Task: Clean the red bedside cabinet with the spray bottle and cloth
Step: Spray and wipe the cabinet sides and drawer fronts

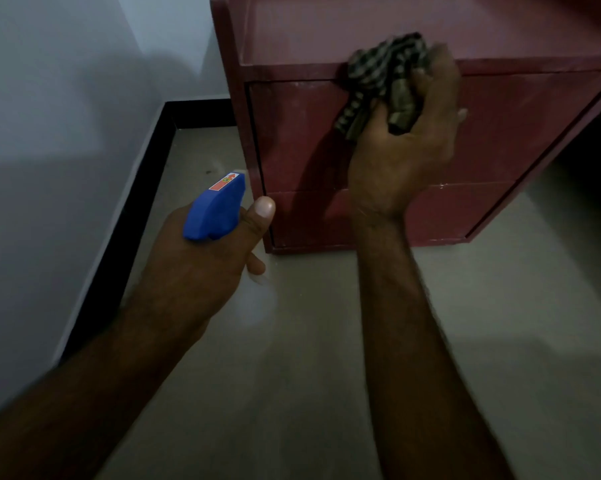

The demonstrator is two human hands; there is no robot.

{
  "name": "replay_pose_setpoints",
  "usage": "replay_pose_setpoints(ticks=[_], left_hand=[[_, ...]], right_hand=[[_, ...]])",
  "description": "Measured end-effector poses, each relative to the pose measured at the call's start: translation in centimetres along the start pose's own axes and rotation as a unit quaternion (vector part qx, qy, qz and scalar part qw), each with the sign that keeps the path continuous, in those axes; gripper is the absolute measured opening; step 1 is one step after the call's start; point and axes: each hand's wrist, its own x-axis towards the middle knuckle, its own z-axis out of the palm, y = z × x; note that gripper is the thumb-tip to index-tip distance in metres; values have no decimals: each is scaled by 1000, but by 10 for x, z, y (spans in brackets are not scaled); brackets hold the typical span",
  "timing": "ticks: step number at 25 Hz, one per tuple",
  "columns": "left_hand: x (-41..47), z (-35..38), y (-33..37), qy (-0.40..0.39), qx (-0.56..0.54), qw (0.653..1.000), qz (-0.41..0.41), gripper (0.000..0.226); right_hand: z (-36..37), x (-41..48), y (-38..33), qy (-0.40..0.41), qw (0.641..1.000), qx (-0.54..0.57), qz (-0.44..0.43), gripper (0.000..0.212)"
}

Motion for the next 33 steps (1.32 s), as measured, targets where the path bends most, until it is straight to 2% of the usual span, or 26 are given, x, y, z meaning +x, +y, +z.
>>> replay_pose_setpoints(ticks=[2, 6, 9, 12, 14, 16, 18, 21, 26, 28, 33], left_hand=[[3, -3, -4, 4, 8, 1000, -1, 30], [1, -6, -2, 10, 10, 1000, -19, 29], [1, -10, -6, 17, 6, 1000, -22, 28], [1, -14, -7, 18, 1, 999, -27, 27], [1, -16, -10, 21, 3, 999, -28, 28], [1, -18, -12, 27, 5, 999, -25, 25], [1, -20, -13, 37, 3, 999, -19, 23], [-1, -20, -13, 34, 14, 999, -18, 21], [-3, -14, -14, 19, 41, 999, -22, 29], [-3, -11, -18, 19, 36, 999, -21, 22], [2, -4, -24, 21, 26, 999, -37, 20]], right_hand=[[11, -17, -10, 20, 999, -27, -25, 58], [38, -52, -33, -97, 994, -5, -52, 57], [49, -64, -32, -140, 985, -15, -102, 61], [51, -65, -28, -169, 972, 30, -160, 61], [52, -69, -13, -201, 960, 43, -189, 66], [48, -82, 7, -250, 942, -10, -222, 68], [40, -97, 28, -291, 929, -49, -224, 57], [27, -113, 51, -305, 924, -54, -226, 45], [21, -138, 78, -351, 908, -78, -214, 40], [17, -149, 95, -365, 900, -74, -224, 37], [6, -170, 136, -427, 860, -87, -266, 38]])
